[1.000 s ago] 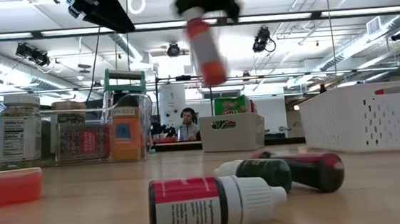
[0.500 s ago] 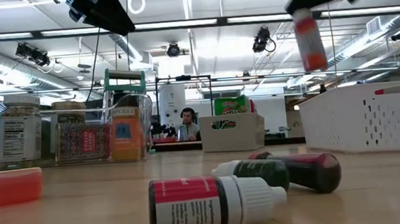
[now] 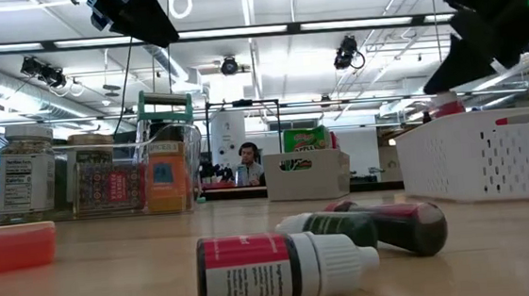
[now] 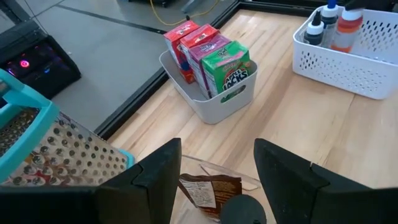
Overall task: Pick & Place Kitchen Items
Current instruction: Put the orange food coloring bottle into the white bin
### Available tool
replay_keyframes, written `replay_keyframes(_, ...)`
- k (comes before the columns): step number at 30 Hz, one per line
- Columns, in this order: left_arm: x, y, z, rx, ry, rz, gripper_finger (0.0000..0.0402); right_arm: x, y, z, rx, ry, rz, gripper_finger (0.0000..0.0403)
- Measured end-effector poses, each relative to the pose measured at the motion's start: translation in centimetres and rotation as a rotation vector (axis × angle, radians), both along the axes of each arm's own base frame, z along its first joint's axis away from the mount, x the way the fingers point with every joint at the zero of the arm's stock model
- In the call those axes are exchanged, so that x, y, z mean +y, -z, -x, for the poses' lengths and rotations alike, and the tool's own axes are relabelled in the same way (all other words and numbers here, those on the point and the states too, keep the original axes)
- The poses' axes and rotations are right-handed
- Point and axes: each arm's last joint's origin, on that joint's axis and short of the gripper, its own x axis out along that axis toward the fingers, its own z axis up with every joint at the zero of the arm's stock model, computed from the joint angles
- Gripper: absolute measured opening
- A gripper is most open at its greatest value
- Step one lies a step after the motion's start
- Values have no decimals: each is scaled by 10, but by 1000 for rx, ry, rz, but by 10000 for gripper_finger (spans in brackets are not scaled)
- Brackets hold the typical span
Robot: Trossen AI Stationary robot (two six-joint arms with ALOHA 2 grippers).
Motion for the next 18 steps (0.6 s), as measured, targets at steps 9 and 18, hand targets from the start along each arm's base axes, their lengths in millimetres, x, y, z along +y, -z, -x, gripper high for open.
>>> replay_keyframes(9, 0, 0, 0, 0, 0, 0, 211, -13, 18, 10, -47, 109, 172, 48)
replay_keyframes(18, 0, 0, 0, -1, -1, 0, 211, -25, 43, 16, -102, 192, 100, 48)
